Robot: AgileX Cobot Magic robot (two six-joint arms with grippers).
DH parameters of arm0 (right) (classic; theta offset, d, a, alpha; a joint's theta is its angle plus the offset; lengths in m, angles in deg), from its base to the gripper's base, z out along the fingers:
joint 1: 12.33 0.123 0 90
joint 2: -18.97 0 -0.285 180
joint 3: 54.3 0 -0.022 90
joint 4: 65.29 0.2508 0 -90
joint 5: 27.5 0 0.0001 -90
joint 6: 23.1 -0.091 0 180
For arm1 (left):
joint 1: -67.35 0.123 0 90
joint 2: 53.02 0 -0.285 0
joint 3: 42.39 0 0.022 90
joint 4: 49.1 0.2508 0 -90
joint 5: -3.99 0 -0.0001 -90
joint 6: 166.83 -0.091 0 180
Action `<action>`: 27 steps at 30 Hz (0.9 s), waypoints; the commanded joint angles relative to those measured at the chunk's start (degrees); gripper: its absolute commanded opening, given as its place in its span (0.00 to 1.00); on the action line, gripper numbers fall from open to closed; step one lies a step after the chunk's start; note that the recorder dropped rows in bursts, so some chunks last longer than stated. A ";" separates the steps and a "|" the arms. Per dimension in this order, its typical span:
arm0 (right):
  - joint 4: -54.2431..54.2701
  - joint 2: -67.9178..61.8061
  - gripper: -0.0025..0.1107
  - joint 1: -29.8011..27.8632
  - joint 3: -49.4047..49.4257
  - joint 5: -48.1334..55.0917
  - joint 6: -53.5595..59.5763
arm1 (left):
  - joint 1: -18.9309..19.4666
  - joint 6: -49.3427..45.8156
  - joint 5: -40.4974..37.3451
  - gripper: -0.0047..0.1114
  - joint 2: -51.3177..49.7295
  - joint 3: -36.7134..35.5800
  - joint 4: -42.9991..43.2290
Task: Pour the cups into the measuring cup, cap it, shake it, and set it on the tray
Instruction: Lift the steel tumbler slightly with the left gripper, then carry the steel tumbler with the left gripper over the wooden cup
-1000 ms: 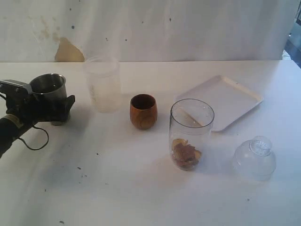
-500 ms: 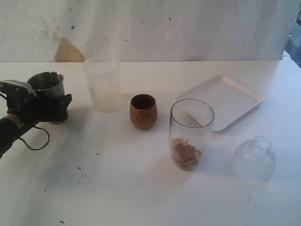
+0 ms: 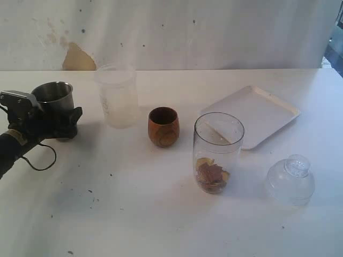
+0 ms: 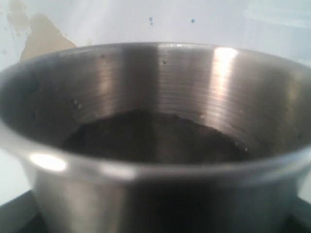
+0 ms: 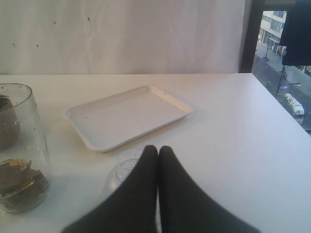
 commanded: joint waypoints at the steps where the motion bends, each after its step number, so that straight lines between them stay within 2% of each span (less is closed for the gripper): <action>1: 0.00 0.24 0.02 0.08 0.37 -0.31 -0.16 | 0.10 0.40 1.22 0.04 4.01 -2.45 0.42; 9: 0.00 0.24 0.02 0.08 0.37 -0.31 -0.16 | 0.18 0.42 1.22 0.04 13.40 -11.66 1.14; 14: 0.00 0.24 0.02 0.08 0.37 -0.31 -0.16 | -0.33 0.89 1.22 0.04 20.15 -18.21 5.91; 18: 0.00 0.24 0.02 0.08 0.37 -0.31 -0.16 | -3.10 1.60 1.22 0.04 24.37 -21.73 5.99; 27: 0.00 0.24 0.02 0.08 0.37 -0.31 -0.16 | -14.09 2.04 1.22 0.04 26.95 -22.41 3.02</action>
